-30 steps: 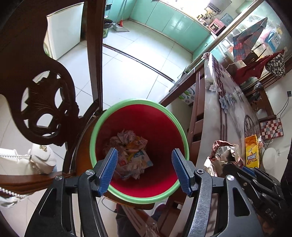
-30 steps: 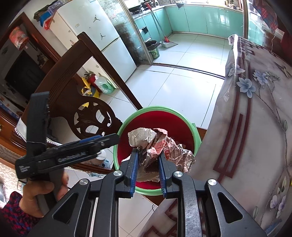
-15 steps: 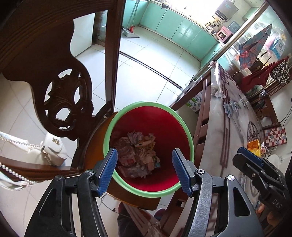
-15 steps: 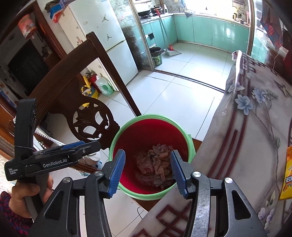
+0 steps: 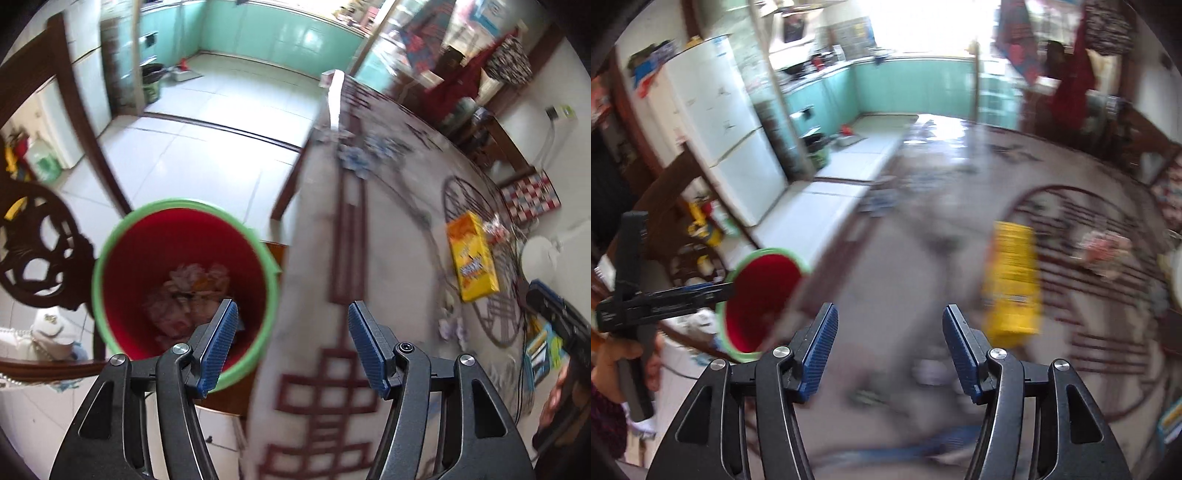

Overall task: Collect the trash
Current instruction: 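Grasp the yellow carton with the left tool while the right tool grasps crumpled paper, then carry the carton and paper over the red bucket and open both tools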

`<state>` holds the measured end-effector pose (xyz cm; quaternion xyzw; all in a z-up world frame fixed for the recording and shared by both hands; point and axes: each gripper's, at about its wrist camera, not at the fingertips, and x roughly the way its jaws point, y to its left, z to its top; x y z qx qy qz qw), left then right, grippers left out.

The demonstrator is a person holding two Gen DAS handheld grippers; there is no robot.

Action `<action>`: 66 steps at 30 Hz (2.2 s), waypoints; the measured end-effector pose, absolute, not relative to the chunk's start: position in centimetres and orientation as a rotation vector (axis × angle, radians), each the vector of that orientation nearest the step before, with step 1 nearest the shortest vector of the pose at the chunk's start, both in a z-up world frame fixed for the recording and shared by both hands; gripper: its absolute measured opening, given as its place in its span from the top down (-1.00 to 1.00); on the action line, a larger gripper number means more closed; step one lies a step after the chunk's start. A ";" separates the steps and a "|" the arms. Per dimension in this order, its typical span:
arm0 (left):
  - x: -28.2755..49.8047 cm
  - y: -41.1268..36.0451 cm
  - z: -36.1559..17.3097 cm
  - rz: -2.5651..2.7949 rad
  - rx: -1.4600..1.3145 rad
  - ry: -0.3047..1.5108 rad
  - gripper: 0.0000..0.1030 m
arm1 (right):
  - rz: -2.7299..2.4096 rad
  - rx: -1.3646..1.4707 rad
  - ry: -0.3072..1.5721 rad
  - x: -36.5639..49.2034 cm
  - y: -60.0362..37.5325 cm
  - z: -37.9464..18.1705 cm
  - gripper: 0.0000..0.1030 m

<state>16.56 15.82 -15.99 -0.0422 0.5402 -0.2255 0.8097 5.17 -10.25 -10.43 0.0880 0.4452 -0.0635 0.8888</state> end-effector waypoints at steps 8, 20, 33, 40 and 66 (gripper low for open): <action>12.4 7.1 -14.7 -0.516 -0.083 1.156 -0.19 | -0.276 0.204 0.854 1.6 -25.2 -8.3 -0.14; 7.2 -3.7 -13.2 -0.545 -0.029 1.126 -0.26 | -0.248 0.263 0.870 4.9 -38.7 -11.3 -0.17; 9.0 -10.9 -12.8 -0.562 0.029 1.127 -0.32 | -0.104 0.414 0.986 13.8 -41.5 -18.2 -0.17; 10.5 -13.2 -14.2 -0.557 0.063 1.146 -0.34 | -0.072 0.484 0.948 13.4 -41.3 -19.6 0.21; 10.2 -14.8 -14.3 -0.578 0.142 1.066 0.24 | -0.109 0.523 0.855 4.1 -37.2 -14.3 0.30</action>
